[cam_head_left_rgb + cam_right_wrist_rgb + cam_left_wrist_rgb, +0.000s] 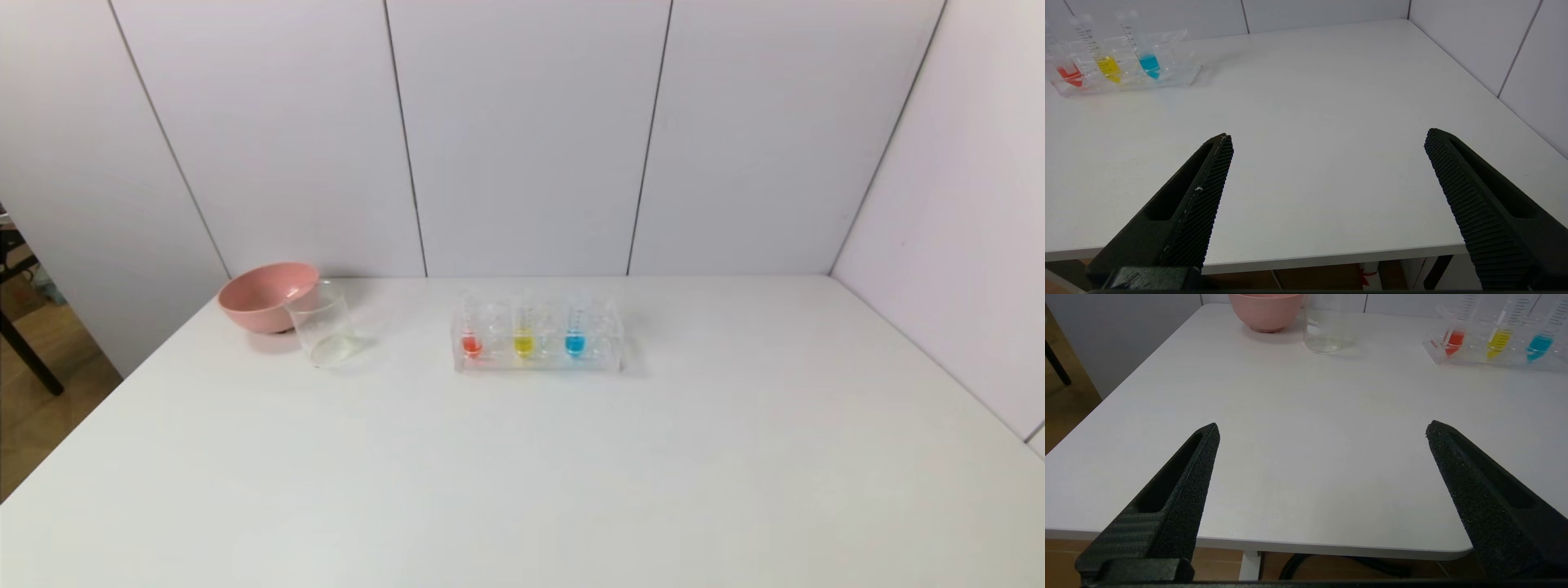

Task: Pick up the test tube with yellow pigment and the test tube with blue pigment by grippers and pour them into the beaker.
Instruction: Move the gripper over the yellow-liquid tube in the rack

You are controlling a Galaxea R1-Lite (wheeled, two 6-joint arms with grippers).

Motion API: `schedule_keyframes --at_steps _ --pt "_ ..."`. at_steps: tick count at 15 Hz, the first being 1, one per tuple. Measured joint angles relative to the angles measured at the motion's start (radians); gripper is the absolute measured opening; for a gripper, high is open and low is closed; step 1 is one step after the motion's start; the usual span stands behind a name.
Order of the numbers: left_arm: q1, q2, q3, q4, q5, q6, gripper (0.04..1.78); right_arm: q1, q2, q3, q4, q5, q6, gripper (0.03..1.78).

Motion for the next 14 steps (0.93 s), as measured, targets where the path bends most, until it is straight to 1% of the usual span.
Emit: schedule_keyframes --at_steps 3,6,8,9,12,14 --pt "0.000 0.000 -0.010 0.007 -0.001 0.019 1.76 0.000 0.000 0.000 0.000 0.000 0.000 1.71" --pt "0.000 0.005 -0.094 0.061 -0.030 0.021 1.76 0.000 0.000 0.000 0.000 0.000 0.000 1.71" --pt "0.000 0.030 -0.164 0.114 -0.065 0.021 1.76 0.000 0.000 0.000 0.000 0.000 0.000 1.71" --pt "0.000 0.055 -0.193 0.118 -0.081 0.022 1.76 0.000 0.000 0.000 0.000 0.000 0.000 1.71" --pt "0.000 0.173 -0.274 0.090 -0.131 0.018 1.76 0.000 0.000 0.000 0.000 0.000 0.000 1.71" --pt "0.000 0.291 -0.320 0.026 -0.155 0.014 1.76 0.000 0.000 0.000 0.000 0.000 0.000 1.71"
